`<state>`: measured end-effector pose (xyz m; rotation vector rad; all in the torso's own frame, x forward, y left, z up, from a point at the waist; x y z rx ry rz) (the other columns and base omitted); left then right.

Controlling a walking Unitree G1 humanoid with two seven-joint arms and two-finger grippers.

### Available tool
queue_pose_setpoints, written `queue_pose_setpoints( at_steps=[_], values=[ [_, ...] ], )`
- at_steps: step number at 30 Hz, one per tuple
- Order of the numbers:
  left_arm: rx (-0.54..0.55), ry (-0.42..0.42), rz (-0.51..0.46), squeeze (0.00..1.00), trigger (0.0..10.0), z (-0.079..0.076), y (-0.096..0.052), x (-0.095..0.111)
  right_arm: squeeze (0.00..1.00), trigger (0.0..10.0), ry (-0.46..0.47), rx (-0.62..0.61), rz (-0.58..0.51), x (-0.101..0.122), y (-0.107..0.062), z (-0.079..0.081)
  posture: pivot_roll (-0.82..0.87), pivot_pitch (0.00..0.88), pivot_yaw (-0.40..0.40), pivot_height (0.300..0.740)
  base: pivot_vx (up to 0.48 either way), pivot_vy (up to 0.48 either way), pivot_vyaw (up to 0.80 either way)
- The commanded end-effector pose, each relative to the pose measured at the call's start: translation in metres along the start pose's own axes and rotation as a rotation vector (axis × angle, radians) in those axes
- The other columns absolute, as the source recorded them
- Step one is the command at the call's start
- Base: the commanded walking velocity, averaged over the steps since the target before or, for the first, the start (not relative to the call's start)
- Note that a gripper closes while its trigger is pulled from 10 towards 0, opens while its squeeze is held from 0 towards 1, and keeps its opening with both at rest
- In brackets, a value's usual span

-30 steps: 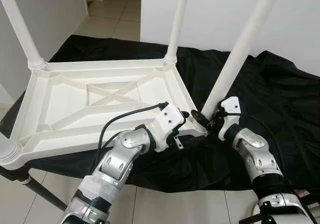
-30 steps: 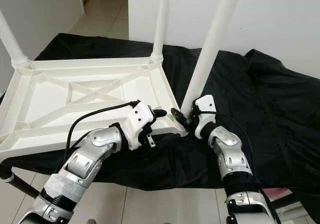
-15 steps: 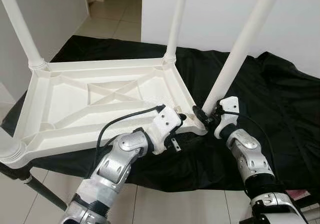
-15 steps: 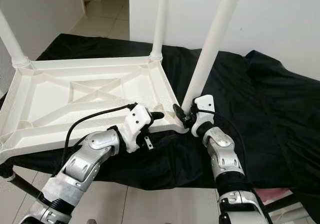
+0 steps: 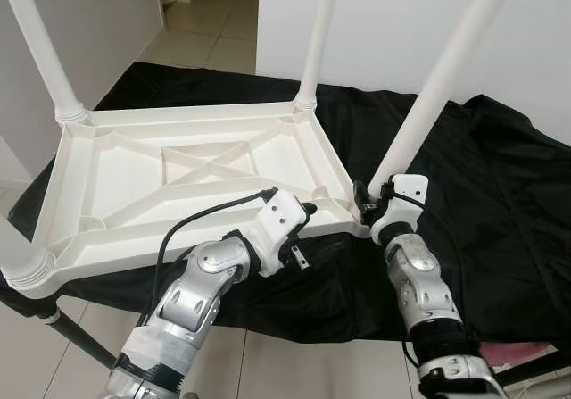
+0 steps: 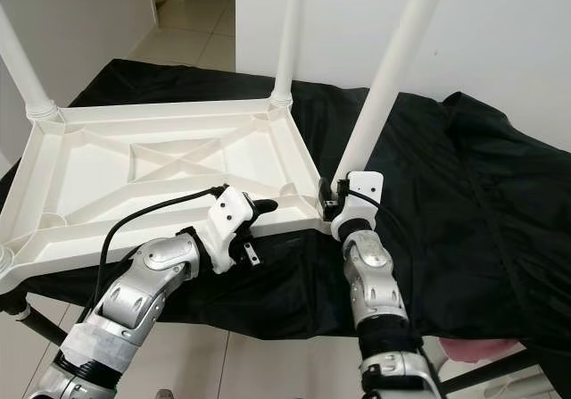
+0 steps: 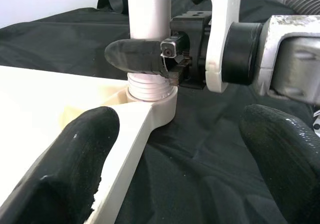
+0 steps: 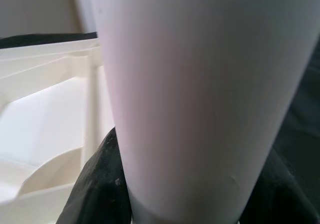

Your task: Building children table

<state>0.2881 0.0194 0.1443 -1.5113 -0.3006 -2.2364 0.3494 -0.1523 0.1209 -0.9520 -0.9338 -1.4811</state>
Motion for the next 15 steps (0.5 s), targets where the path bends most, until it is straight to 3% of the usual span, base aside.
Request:
queue_pose_setpoints(
  at_steps=[1, 4, 7, 15],
  values=[
    [0.012, 0.006, 0.019, 0.00, 10.0, 0.000, 0.001, -0.002, 0.00, 10.0, 0.040, -0.143, 0.036, -0.012, -0.009, -0.022, 0.02, 0.000, -0.064, 0.740, 0.000, 0.000, 0.00],
    [0.013, 0.006, 0.020, 0.00, 10.0, -0.001, 0.000, -0.002, 0.00, 10.0, 0.036, -0.181, 0.034, -0.015, -0.014, -0.020, 0.02, 0.000, -0.066, 0.740, 0.000, 0.000, 0.00],
    [0.015, 0.011, 0.024, 0.00, 10.0, 0.000, 0.000, -0.003, 0.00, 10.0, -0.033, -0.119, 0.052, -0.021, -0.017, -0.008, 0.02, 0.000, -0.067, 0.740, 0.000, 0.000, 0.00],
    [0.014, 0.020, 0.025, 0.00, 10.0, 0.000, 0.001, -0.003, 0.00, 10.0, -0.030, -0.116, 0.031, -0.014, -0.014, -0.011, 0.02, 0.000, -0.074, 0.740, 0.000, 0.000, 0.00]
  ],
)
Point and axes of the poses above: a point about 5 cm out from each wrist's last joint towards the gripper, its own y axis pointing out of the wrist towards the gripper, its own x axis along the axis of the wrist's last joint, z = x × y, the point moved 3 cm from there along y, pointing out of the wrist towards the gripper, and after that the axes turned 14 degrees about y, right-handed, at the moved point
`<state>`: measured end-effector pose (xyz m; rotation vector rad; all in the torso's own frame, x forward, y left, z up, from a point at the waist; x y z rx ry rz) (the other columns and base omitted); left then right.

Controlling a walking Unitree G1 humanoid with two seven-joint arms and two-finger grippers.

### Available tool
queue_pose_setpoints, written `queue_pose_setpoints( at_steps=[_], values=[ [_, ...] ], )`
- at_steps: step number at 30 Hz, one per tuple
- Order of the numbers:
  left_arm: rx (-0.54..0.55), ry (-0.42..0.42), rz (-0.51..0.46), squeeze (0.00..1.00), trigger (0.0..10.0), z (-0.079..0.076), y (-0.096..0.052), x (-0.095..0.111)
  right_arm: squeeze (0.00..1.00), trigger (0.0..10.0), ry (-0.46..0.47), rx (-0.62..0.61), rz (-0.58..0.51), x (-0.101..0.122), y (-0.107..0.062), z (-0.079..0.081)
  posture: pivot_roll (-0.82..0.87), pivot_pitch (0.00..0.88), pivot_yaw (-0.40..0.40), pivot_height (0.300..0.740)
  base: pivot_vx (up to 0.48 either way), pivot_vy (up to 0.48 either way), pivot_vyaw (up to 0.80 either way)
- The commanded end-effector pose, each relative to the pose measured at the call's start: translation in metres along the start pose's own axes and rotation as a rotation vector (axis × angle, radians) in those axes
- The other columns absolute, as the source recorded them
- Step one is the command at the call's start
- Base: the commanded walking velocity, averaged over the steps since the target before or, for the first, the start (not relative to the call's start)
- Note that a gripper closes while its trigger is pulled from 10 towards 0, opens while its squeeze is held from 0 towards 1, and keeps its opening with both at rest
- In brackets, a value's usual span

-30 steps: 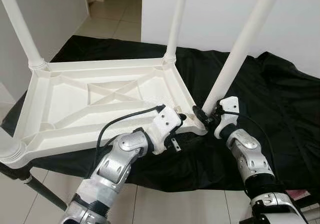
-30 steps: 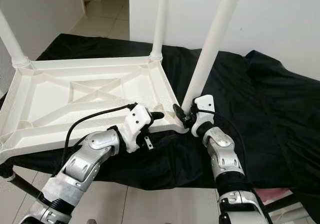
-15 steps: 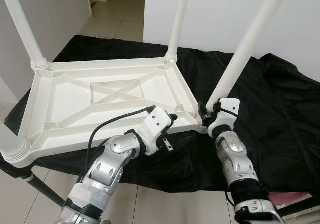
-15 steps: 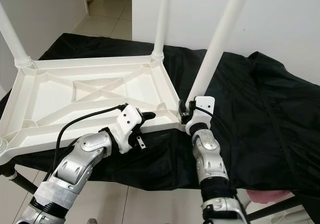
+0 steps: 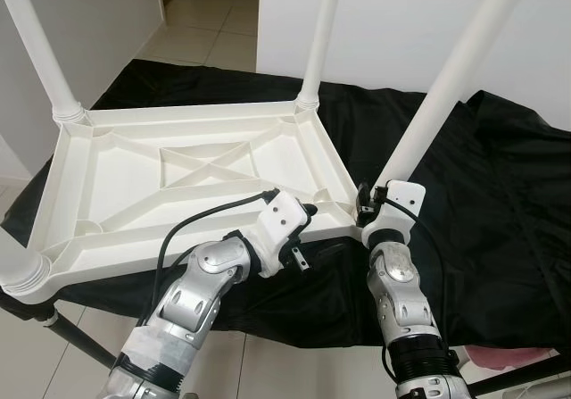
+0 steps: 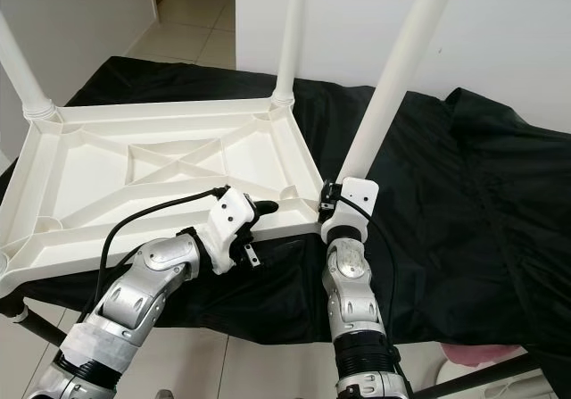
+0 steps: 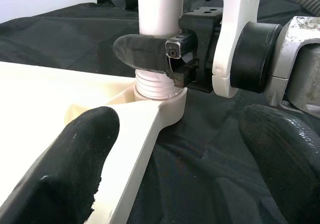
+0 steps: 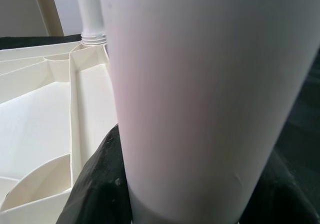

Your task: Building children table

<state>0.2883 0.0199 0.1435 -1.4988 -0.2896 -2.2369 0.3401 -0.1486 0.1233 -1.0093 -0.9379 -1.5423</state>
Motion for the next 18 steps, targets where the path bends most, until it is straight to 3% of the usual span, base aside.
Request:
queue_pose_setpoints(
  at_steps=[1, 2, 3, 4, 16, 17, 18],
  values=[
    [0.015, 0.010, 0.017, 0.00, 10.0, 0.000, 0.002, -0.002, 0.00, 10.0, -0.003, -0.052, 0.073, -0.016, -0.005, -0.015, 0.02, 0.000, -0.074, 0.740, 0.000, 0.000, 0.00],
    [0.015, 0.011, 0.017, 0.00, 10.0, -0.001, 0.002, -0.002, 0.41, 10.0, -0.009, -0.049, 0.064, -0.015, -0.004, -0.014, 0.02, 0.000, -0.074, 0.740, 0.000, 0.000, 0.00],
    [0.015, 0.011, 0.017, 0.00, 10.0, -0.001, 0.002, -0.002, 0.41, 10.0, -0.009, -0.049, 0.064, -0.015, -0.004, -0.014, 0.02, 0.000, -0.074, 0.740, 0.000, 0.000, 0.00],
    [0.014, 0.012, 0.016, 0.00, 10.0, -0.001, 0.002, -0.002, 1.00, 10.0, -0.008, -0.044, 0.061, -0.013, -0.003, -0.014, 0.02, 0.000, -0.074, 0.740, 0.000, 0.000, 0.00],
    [0.013, 0.032, 0.026, 0.00, 10.0, -0.002, 0.001, -0.004, 1.00, 10.0, -0.013, 0.131, 0.016, 0.002, -0.005, -0.014, 0.03, 0.000, -0.083, 0.740, 0.000, 0.000, 0.00],
    [0.013, 0.035, 0.027, 0.00, 10.0, -0.001, 0.002, -0.003, 0.87, 10.0, -0.001, 0.165, 0.018, 0.004, -0.003, -0.016, 0.03, 0.000, -0.083, 0.740, 0.000, 0.000, 0.00],
    [0.014, 0.036, 0.026, 0.00, 10.0, -0.001, 0.002, -0.003, 0.35, 10.0, -0.005, 0.180, 0.016, 0.006, -0.002, -0.017, 0.02, 0.000, -0.082, 0.740, 0.000, 0.000, 0.00]
  ],
)
Point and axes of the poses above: a point about 5 cm out from each wrist's last joint towards the gripper, its own y axis pointing out of the wrist towards the gripper, its own x axis along the axis of the wrist's last joint, z = x × y, the point moved 3 cm from there along y, pointing out of the wrist towards the gripper, and after that the axes turned 14 degrees about y, right-handed, at the moved point
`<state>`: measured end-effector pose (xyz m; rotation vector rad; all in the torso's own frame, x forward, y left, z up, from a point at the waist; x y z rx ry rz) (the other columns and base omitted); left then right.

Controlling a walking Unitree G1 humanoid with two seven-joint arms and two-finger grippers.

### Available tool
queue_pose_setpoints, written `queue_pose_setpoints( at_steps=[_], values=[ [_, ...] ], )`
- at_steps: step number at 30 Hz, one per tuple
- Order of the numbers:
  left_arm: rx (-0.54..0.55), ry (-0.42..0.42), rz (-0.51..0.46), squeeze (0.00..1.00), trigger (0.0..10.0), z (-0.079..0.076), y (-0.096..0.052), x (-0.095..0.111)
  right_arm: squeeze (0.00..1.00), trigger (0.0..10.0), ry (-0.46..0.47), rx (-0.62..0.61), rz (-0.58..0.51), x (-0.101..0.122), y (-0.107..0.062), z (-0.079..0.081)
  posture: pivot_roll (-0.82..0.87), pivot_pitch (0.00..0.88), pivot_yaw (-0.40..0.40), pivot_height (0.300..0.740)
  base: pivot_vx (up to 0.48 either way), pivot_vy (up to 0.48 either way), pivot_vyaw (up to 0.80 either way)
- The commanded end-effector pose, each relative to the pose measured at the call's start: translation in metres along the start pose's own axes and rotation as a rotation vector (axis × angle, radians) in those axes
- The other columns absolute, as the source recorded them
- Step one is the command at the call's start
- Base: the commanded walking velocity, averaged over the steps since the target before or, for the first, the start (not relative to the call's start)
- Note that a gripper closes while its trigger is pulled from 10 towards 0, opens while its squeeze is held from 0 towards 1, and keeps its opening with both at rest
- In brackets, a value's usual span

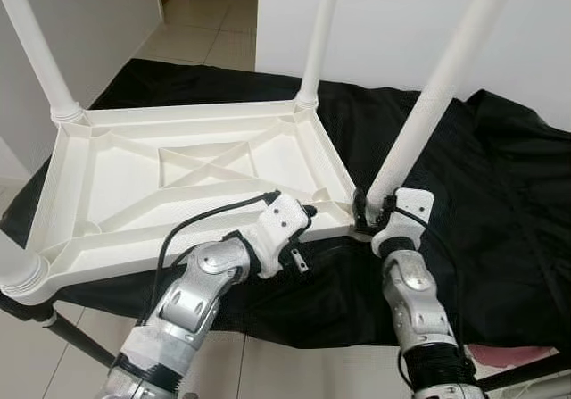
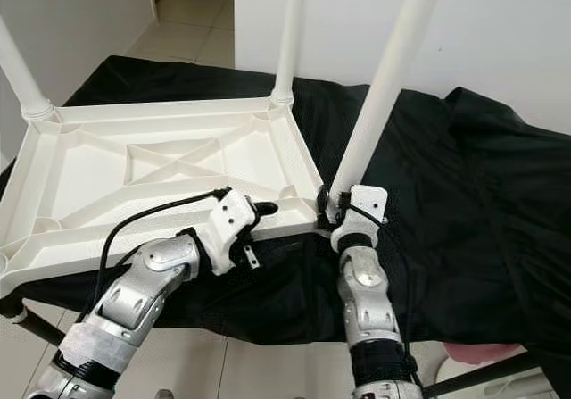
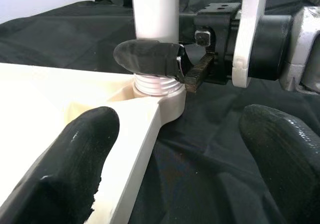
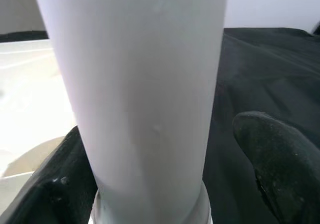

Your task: Building children table

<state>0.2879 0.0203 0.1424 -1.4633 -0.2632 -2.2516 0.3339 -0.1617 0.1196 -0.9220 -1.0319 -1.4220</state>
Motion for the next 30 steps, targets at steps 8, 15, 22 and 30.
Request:
queue_pose_setpoints(
  at_steps=[8, 15, 22, 30],
  values=[
    [0.012, 0.018, 0.019, 0.00, 10.0, -0.001, 0.004, -0.003, 0.00, 10.0, -0.045, 0.197, 0.035, 0.012, 0.010, -0.010, 0.02, 0.000, -0.083, 0.740, 0.000, 0.000, 0.00],
    [0.002, 0.035, 0.036, 0.00, 10.0, -0.003, 0.004, -0.006, 0.00, 10.0, -0.060, 0.313, 0.058, 0.016, 0.013, -0.007, 0.03, 0.000, -0.083, 0.740, 0.000, 0.000, 0.00],
    [-0.002, 0.051, 0.038, 0.00, 10.0, -0.002, 0.006, -0.006, 0.00, 8.8, -0.098, 0.511, 0.214, -0.006, 0.012, 0.009, 0.03, 0.000, -0.084, 0.740, 0.000, 0.000, 0.00],
    [0.002, 0.055, 0.040, 0.00, 10.0, -0.003, 0.006, -0.007, 0.00, 0.0, -0.094, 0.521, 0.228, -0.008, 0.014, 0.004, 0.03, 0.000, -0.088, 0.740, 0.000, 0.000, 0.00]
  ],
)
Point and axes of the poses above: a point about 5 cm out from each wrist's last joint towards the gripper, its own y axis pointing out of the wrist towards the gripper, its own x axis along the axis of the wrist's last joint, z = x × y, the point moved 3 cm from there along y, pointing out of the wrist towards the gripper, and after that the axes turned 14 degrees about y, right-handed, at the moved point
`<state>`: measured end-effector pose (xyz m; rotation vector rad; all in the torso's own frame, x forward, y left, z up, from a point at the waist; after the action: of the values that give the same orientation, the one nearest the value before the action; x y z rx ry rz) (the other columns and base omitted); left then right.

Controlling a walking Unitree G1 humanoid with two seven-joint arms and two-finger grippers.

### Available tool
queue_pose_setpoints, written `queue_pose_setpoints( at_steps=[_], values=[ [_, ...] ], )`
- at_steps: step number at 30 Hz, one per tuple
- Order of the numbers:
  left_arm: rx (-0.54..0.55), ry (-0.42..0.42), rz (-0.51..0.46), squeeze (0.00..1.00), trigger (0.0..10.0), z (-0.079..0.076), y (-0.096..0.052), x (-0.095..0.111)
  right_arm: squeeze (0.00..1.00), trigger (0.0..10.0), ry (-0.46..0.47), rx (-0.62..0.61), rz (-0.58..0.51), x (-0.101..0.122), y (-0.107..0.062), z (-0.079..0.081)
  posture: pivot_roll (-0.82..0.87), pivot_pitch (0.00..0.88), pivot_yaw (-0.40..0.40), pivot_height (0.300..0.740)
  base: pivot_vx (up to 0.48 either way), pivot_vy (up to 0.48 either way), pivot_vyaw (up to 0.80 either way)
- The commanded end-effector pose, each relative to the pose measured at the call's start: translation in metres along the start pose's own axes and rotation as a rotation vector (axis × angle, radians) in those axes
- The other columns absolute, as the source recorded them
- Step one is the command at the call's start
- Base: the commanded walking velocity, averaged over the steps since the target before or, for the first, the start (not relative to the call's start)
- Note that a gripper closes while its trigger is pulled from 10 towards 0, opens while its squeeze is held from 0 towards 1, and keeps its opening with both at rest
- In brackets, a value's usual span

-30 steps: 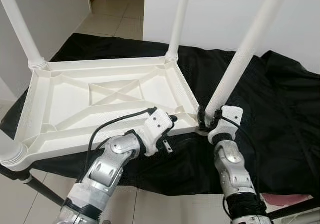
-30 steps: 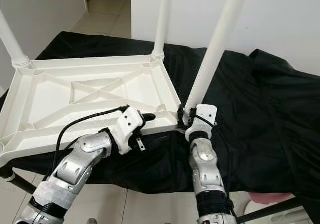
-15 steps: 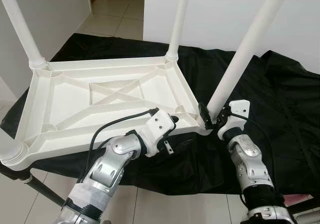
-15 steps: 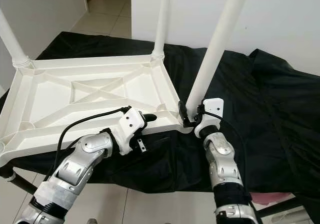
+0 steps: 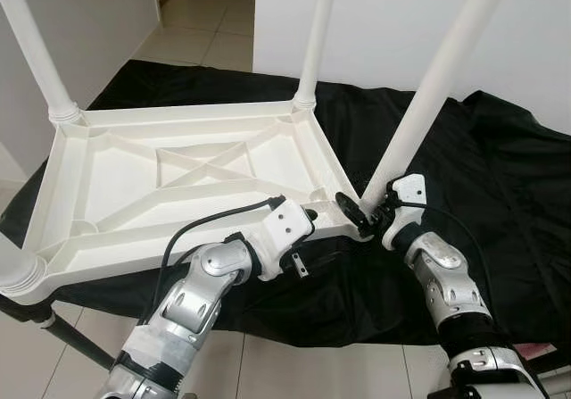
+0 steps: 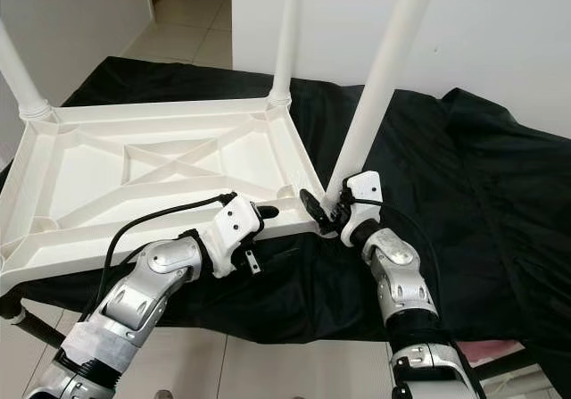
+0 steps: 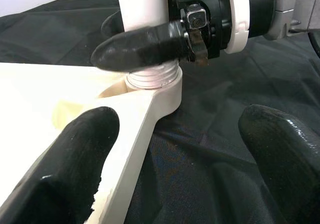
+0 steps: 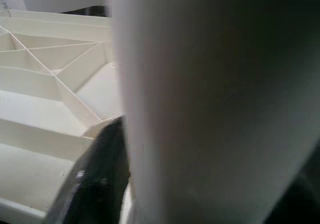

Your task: Building children table

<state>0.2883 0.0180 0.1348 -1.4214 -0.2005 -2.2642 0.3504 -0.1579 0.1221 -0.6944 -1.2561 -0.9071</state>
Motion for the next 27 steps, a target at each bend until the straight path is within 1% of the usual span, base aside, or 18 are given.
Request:
queue_pose_setpoints(
  at_steps=[1, 9, 10, 11, 12, 15, 18, 19, 20, 22, 24, 26, 27],
  values=[
    [0.026, 0.013, 0.009, 0.00, 10.0, 0.001, 0.003, 0.000, 0.00, 0.0, 0.006, 0.019, 0.035, -0.008, -0.001, 0.001, 0.03, 0.000, -0.087, 0.740, 0.000, 0.000, 0.00],
    [0.024, 0.014, 0.012, 0.00, 10.0, 0.000, 0.002, -0.001, 0.00, 0.0, 0.031, -0.005, 0.024, -0.009, -0.005, -0.005, 0.03, 0.000, -0.086, 0.740, 0.000, 0.000, 0.00],
    [0.022, 0.014, 0.012, 0.00, 10.0, -0.001, 0.002, -0.001, 0.00, 9.3, 0.032, -0.030, 0.015, -0.008, -0.006, -0.008, 0.03, 0.000, -0.083, 0.740, 0.000, 0.000, 0.00],
    [0.022, 0.014, 0.012, 0.00, 10.0, -0.001, 0.002, -0.001, 0.00, 9.3, 0.032, -0.030, 0.015, -0.008, -0.006, -0.008, 0.03, 0.000, -0.083, 0.740, 0.000, 0.000, 0.00],
    [0.021, 0.015, 0.012, 0.00, 10.0, -0.001, 0.001, -0.002, 0.00, 10.0, 0.034, -0.064, 0.003, -0.007, -0.007, -0.011, 0.03, 0.000, -0.082, 0.740, 0.000, 0.000, 0.00],
    [0.020, 0.015, 0.012, 0.00, 10.0, -0.001, 0.001, -0.002, 0.00, 10.0, 0.035, -0.078, 0.000, -0.007, -0.007, -0.013, 0.03, 0.000, -0.082, 0.740, 0.000, 0.000, 0.00],
    [0.016, 0.016, 0.012, 0.00, 10.0, -0.002, 0.001, -0.002, 0.00, 10.0, 0.028, -0.189, -0.032, -0.004, -0.008, -0.018, 0.02, 0.000, -0.080, 0.740, 0.000, 0.000, 0.00],
    [0.016, 0.016, 0.012, 0.00, 10.0, -0.002, 0.001, -0.002, 0.00, 10.0, 0.028, -0.189, -0.032, -0.004, -0.008, -0.018, 0.02, 0.000, -0.080, 0.740, 0.000, 0.000, 0.00],
    [0.015, 0.016, 0.012, 0.00, 10.0, -0.002, 0.001, -0.002, 0.00, 10.0, 0.026, -0.222, -0.040, -0.004, -0.007, -0.017, 0.02, 0.000, -0.079, 0.740, 0.000, 0.000, 0.00],
    [0.014, 0.017, 0.012, 0.00, 10.0, -0.002, 0.001, -0.002, 0.00, 10.0, 0.026, -0.239, -0.044, -0.005, -0.006, -0.016, 0.02, 0.000, -0.079, 0.740, 0.000, 0.000, 0.00],
    [0.014, 0.016, 0.012, 0.00, 10.0, -0.003, 0.001, -0.002, 0.00, 10.0, 0.021, -0.287, -0.059, -0.005, -0.006, -0.014, 0.02, 0.000, -0.080, 0.740, 0.000, 0.000, 0.00],
    [0.013, 0.017, 0.012, 0.00, 10.0, -0.003, 0.001, -0.002, 0.00, 10.0, 0.030, -0.368, -0.082, -0.005, -0.006, -0.015, 0.02, 0.000, -0.078, 0.740, 0.000, 0.000, 0.00],
    [0.012, 0.017, 0.013, 0.00, 10.0, -0.003, 0.001, -0.002, 0.00, 10.0, 0.062, -0.473, -0.082, -0.011, -0.006, -0.015, 0.02, 0.000, -0.078, 0.740, 0.000, 0.000, 0.00]
  ],
)
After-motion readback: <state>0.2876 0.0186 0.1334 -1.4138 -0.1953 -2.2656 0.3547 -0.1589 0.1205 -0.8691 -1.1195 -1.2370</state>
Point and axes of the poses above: a point about 5 cm out from each wrist's last joint towards the gripper, its own y axis pointing out of the wrist towards the gripper, its own x axis along the axis of the wrist's last joint, z = x × y, the point moved 3 cm from there along y, pointing out of the wrist towards the gripper, and after that the axes turned 14 degrees about y, right-handed, at the moved point
